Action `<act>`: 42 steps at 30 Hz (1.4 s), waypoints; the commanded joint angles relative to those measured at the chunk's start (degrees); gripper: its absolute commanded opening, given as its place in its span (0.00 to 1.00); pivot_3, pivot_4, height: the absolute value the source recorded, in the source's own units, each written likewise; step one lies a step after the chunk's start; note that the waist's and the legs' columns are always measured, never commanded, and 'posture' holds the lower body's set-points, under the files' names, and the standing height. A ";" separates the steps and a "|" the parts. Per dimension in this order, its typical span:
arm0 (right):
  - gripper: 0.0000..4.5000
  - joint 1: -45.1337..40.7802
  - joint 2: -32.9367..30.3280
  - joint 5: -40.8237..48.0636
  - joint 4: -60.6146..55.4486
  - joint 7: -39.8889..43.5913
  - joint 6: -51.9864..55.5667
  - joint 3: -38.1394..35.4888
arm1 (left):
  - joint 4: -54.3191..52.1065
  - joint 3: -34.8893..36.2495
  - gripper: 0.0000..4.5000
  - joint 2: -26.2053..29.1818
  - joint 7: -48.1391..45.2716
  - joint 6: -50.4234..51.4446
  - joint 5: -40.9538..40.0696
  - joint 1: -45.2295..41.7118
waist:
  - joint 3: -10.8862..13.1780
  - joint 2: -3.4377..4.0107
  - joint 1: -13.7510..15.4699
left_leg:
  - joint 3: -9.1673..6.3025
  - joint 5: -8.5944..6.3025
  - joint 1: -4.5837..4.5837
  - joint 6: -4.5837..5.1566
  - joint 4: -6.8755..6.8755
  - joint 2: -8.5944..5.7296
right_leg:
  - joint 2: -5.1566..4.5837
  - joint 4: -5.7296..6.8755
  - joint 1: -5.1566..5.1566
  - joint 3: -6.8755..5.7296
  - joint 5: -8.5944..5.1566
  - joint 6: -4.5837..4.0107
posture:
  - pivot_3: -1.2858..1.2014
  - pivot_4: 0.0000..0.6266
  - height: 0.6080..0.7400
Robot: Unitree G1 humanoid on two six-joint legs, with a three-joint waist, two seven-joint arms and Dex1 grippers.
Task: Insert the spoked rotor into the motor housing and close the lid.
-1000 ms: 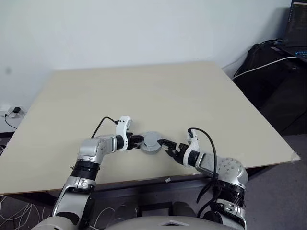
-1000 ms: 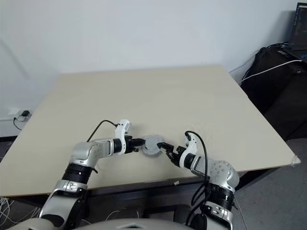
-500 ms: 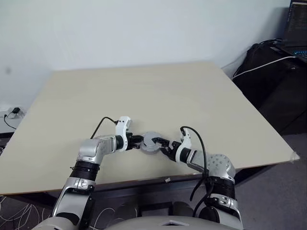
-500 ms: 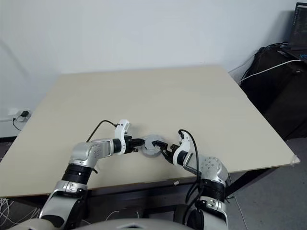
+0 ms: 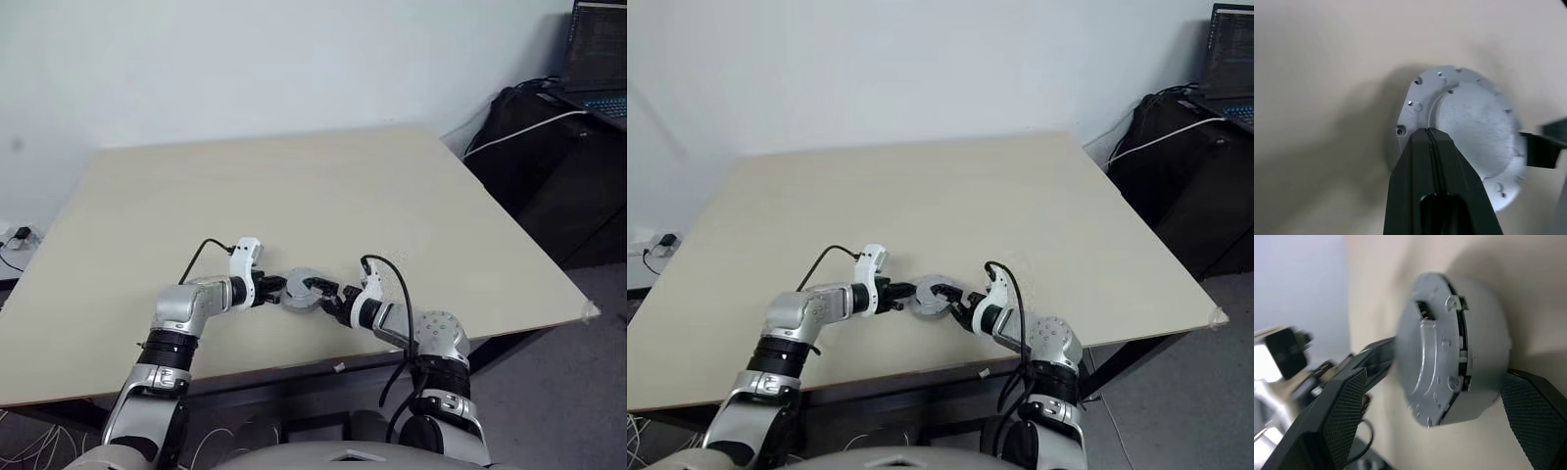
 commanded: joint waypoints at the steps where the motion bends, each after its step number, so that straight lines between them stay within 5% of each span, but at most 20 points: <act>1: 0.99 2.62 2.25 -0.53 -5.59 5.49 -4.35 10.54 | -0.16 -2.42 0.00 -1.42 -0.59 2.08 -0.33 1.07 | 0.00 0.00 0.06 | -0.01 -0.01 -0.01 0.02 -0.01 -0.01 | -0.01 -0.01 0.00 0.00 0.00 0.00 | 0.52 0.00 1.00; 18: 0.99 2.40 2.69 1.47 -1.52 3.16 -4.60 8.50 | -1.33 -2.26 0.00 -1.43 -0.21 2.17 -0.39 2.10 | 0.00 0.00 0.01 | 0.02 -0.05 -0.02 0.04 -0.01 -0.04 | -0.03 -0.03 -0.01 0.05 -0.01 0.00 | 0.52 0.00 1.00; 21: 0.87 2.16 3.53 3.14 -1.05 2.62 -4.34 6.67 | -1.27 -2.31 0.00 -1.55 -0.27 2.16 -0.37 1.95 | 0.00 0.00 0.00 | 0.03 -0.05 -0.02 0.05 -0.01 -0.03 | -0.03 -0.03 -0.01 0.05 0.00 -0.01 | 0.52 0.00 1.00; 29: 0.30 2.07 4.75 7.76 -2.91 0.45 -2.19 4.36 | -1.36 -2.15 0.00 -1.49 -0.25 2.10 -0.41 2.27 | 0.01 0.01 0.19 | 0.03 -0.06 -0.06 0.07 -0.01 -0.04 | -0.03 -0.04 -0.04 0.05 0.00 -0.01 | 0.52 0.00 1.00; 42: 0.28 2.97 4.63 8.73 -3.82 -3.13 -0.99 4.63 | -2.68 -1.29 0.00 -1.87 -0.08 1.91 -1.10 2.73 | 0.01 0.01 0.25 | 0.04 -0.05 -0.05 0.06 0.02 -0.04 | -0.03 -0.02 -0.03 0.05 0.00 0.00 | 0.52 0.00 1.00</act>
